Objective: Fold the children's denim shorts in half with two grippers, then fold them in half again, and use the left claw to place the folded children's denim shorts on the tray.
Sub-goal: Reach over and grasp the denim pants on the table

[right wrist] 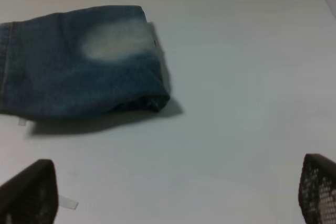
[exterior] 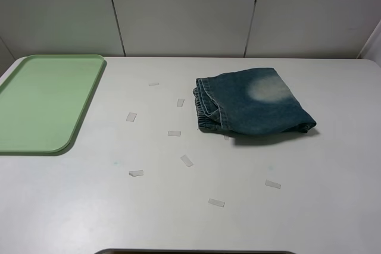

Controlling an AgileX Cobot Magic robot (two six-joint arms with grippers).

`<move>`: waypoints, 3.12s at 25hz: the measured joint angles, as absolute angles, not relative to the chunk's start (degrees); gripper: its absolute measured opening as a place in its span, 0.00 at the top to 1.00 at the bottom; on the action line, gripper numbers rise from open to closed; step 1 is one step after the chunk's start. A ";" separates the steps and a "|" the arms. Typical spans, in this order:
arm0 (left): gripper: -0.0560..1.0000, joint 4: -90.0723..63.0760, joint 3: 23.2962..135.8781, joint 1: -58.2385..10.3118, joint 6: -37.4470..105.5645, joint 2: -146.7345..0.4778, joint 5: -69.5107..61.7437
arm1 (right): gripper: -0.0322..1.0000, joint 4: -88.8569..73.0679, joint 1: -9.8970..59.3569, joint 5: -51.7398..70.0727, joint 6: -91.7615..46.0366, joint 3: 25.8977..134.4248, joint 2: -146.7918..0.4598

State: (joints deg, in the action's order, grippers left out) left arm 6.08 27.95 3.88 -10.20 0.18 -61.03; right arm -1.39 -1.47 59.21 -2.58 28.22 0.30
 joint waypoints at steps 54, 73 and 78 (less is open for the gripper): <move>0.00 -10.45 38.23 3.88 2.36 -41.09 -50.04 | 0.30 -1.39 -1.47 59.21 -2.58 28.22 0.30; 0.00 -21.99 48.69 -13.96 8.35 -78.23 -29.99 | 0.30 -1.39 -1.47 59.21 -2.58 28.22 0.30; 0.00 -21.99 54.29 -21.91 4.03 -87.64 -26.43 | 0.30 -1.39 -1.47 59.21 -2.58 28.22 0.30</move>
State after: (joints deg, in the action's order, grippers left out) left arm -21.99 54.29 -21.91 4.03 -87.64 -26.43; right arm -1.39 -1.47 59.21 -2.58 28.22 0.30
